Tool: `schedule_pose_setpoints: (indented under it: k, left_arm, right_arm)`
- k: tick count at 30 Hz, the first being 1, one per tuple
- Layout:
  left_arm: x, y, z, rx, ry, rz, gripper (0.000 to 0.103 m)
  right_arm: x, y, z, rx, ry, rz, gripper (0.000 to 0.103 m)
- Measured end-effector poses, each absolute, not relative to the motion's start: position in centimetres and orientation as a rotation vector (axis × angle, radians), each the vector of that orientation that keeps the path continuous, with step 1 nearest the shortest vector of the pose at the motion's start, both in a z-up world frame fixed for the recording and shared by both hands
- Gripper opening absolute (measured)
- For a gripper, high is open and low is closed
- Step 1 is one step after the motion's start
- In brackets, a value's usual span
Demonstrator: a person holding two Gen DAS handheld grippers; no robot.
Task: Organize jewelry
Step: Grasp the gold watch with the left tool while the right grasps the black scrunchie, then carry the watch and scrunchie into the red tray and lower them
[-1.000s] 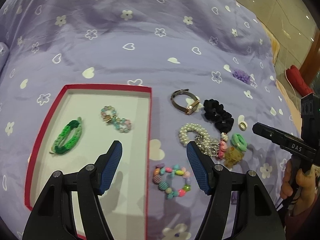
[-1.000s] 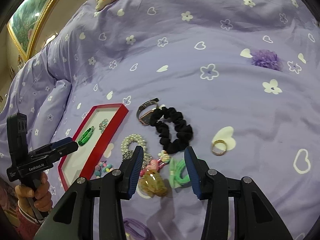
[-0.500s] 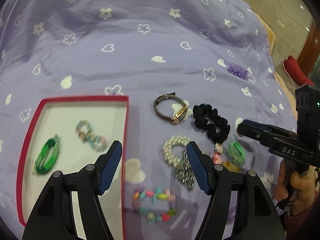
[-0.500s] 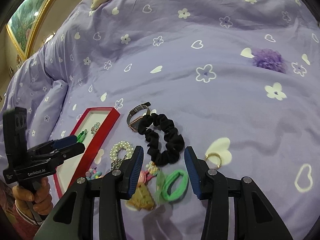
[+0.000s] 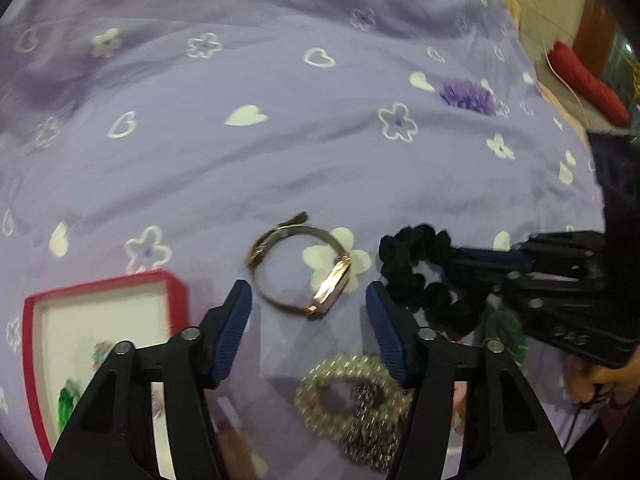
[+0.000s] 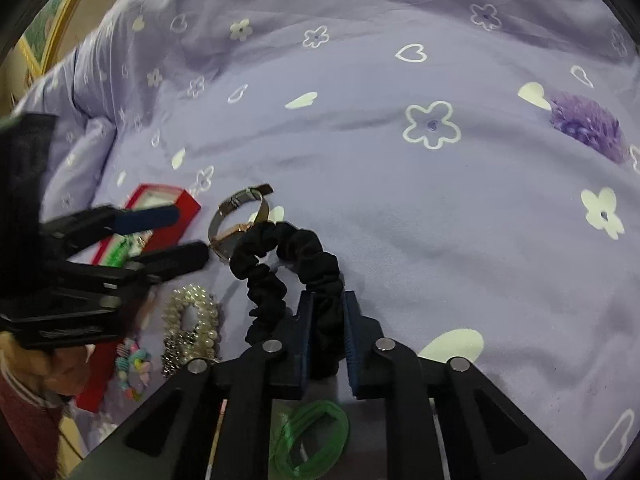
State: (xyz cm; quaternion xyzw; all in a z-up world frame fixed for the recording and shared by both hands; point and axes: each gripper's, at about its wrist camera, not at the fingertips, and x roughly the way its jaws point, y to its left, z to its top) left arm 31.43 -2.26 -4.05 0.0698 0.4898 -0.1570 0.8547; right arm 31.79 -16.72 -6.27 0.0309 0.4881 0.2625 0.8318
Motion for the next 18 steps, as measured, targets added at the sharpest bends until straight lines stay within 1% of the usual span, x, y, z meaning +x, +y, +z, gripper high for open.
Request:
schedule_pose_setpoints:
  k: [1, 3, 8, 18]
  left_arm:
    - [31.6, -2.6, -4.3, 0.158, 1.036, -0.336, 0.046]
    - [32.0, -3.3, -5.0, 0.181, 1.055, -0.35, 0.027]
    - [32.2, -4.1, -5.6, 0.186, 1.064, -0.372, 0.007]
    - [29.0, -2.1, -2.5, 0.101, 1.013, -0.381, 0.007]
  right_arm:
    - [31.6, -17.2, -6.1, 0.078, 1.024, 0.547, 0.011]
    - [31.5, -17.9, -5.8, 0.101, 1.008, 0.537, 0.01]
    - [30.9, -19.6, -5.0, 0.153, 0.991, 0.537, 0.01]
    - [29.4, -19.5, -3.1, 0.183, 0.957, 0.569, 0.01]
